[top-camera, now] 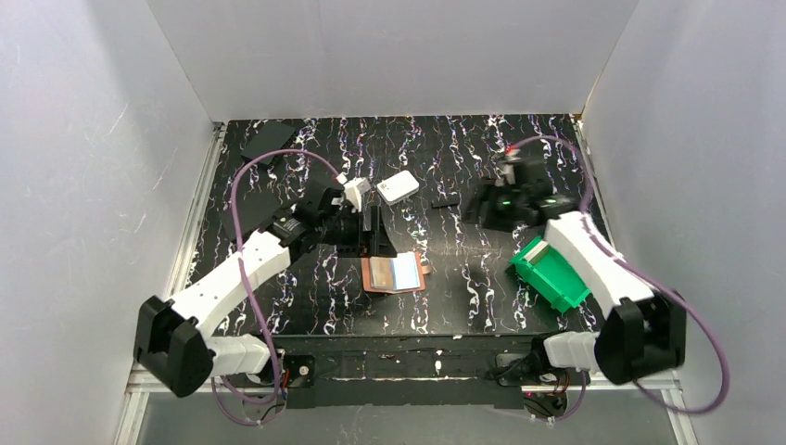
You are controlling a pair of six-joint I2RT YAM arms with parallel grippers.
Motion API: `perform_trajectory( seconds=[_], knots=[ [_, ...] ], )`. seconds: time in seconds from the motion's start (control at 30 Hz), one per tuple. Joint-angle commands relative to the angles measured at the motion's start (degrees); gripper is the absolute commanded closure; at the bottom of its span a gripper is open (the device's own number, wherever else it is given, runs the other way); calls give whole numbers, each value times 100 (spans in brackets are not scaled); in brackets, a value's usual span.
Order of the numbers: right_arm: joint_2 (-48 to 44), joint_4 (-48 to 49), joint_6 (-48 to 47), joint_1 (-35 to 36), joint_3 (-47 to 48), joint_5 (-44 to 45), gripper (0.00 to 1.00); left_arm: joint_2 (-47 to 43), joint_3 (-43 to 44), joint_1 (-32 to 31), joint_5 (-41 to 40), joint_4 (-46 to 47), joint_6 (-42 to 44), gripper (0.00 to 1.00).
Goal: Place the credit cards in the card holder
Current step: Turn over the card slot in the card holder, then pick up the credit card from the storage box.
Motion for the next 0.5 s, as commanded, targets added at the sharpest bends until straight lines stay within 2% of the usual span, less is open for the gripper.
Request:
perform_trajectory(
  seconds=[0.0, 0.1, 0.2, 0.33, 0.47],
  knots=[
    [-984, -1821, -576, -1499, -53, 1399, 28, 384, 347, 9, 988, 488, 35, 22],
    [-1311, -2151, -765, -2520, -117, 1664, 14, 585, 565, 1, 1141, 470, 292, 20],
    [-1485, -1826, -793, -3261, -606, 1007, 4, 787, 744, 1, 1149, 341, 673, 19],
    [-1394, -922, -364, -3566, -1221, 210, 4, 996, 842, 1, 1138, 235, 952, 18],
    [-1244, -387, -53, -3567, -1473, 98, 4, 1025, 663, 0, 1275, 381, 931, 18]
  ],
)
